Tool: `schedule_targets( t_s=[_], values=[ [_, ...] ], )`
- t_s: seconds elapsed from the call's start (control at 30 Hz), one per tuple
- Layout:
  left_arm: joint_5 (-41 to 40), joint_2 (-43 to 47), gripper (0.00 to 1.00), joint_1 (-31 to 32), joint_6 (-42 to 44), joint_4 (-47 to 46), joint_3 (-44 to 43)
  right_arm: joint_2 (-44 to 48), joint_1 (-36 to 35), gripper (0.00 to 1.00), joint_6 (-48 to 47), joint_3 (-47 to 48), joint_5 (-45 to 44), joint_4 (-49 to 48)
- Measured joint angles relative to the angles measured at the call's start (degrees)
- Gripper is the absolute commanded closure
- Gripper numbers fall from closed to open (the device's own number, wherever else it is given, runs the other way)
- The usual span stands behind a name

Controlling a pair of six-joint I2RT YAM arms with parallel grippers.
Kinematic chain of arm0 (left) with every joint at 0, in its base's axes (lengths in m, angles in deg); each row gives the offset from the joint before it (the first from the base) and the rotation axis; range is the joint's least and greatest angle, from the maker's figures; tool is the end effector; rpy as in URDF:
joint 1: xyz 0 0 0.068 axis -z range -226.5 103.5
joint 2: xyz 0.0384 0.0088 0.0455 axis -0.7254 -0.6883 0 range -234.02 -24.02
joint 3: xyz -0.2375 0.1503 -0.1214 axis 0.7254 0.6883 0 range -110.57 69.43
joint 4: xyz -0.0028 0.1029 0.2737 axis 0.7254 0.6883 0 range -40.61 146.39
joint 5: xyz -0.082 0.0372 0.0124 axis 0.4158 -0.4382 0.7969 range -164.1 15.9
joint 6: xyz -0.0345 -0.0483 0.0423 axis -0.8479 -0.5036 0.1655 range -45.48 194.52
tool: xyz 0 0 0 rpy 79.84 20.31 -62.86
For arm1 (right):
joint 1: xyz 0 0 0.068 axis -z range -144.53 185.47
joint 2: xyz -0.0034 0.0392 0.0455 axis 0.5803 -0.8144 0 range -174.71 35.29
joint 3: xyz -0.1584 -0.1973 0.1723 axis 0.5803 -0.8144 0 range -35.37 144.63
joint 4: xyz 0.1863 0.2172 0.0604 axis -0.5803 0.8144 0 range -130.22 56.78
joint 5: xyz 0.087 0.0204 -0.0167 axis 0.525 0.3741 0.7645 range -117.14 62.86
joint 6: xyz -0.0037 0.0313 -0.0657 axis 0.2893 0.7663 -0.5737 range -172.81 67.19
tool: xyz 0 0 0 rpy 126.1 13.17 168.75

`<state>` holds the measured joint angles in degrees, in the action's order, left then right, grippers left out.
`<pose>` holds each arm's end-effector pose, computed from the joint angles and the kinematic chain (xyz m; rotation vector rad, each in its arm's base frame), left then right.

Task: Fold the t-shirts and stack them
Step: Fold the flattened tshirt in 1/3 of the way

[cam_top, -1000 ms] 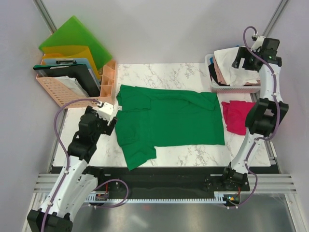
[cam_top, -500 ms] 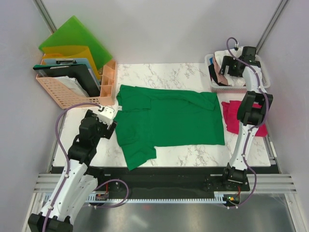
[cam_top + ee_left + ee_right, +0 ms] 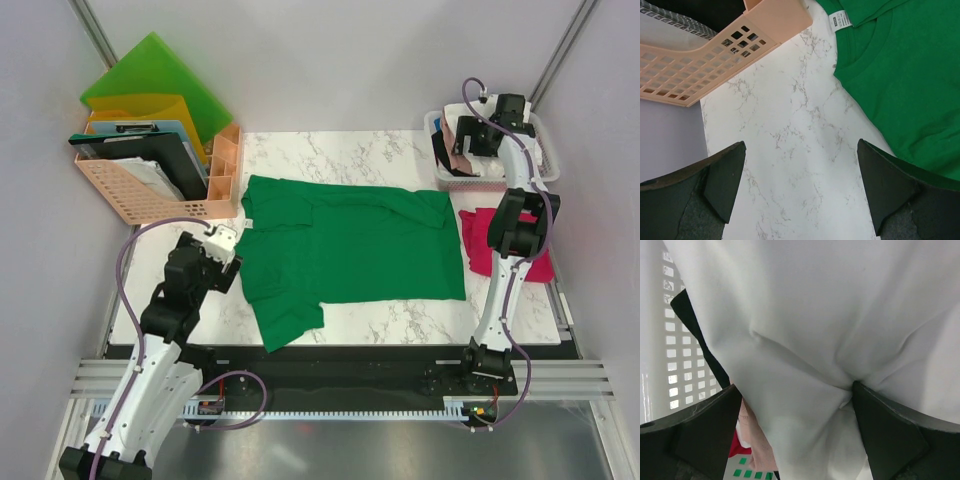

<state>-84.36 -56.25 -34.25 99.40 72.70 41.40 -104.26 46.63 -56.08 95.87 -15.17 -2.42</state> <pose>0.1661 -0.0251 0.2504 0.5484 1.9835 0.3203 0.6137 -0.1082 0.2303 0.0627 2.3559 0.1258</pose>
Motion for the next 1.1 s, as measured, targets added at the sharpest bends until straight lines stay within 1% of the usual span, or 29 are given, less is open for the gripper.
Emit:
schedule_targets(
  t_s=[0.2,0.43,0.73,0.8,0.97,1.1],
  values=[
    [0.2,-1.0,0.00,0.0,0.1,0.7,0.0,-1.5,-1.9,0.02,-1.8,2.1,-4.4,0.8],
    [0.4,-1.8,0.00,0.0,0.1,1.0,0.0,-6.1,-3.2,0.02,0.0,9.7,-7.6,2.7],
    [1.3,-2.1,0.00,0.0,0.1,1.1,0.0,-6.2,-3.2,0.02,0.7,9.7,-8.0,2.5],
    [1.5,-2.2,0.00,0.0,0.1,1.1,0.0,-4.9,-3.2,0.02,0.6,7.3,-7.9,0.7],
    [2.3,-2.8,0.00,0.0,0.1,1.1,0.0,3.0,-3.2,0.02,0.2,-6.1,-7.0,-7.6],
    [3.7,-4.9,0.00,0.0,0.1,1.1,0.0,9.4,-3.8,0.02,0.4,-10.9,-6.6,-6.5]
  ],
)
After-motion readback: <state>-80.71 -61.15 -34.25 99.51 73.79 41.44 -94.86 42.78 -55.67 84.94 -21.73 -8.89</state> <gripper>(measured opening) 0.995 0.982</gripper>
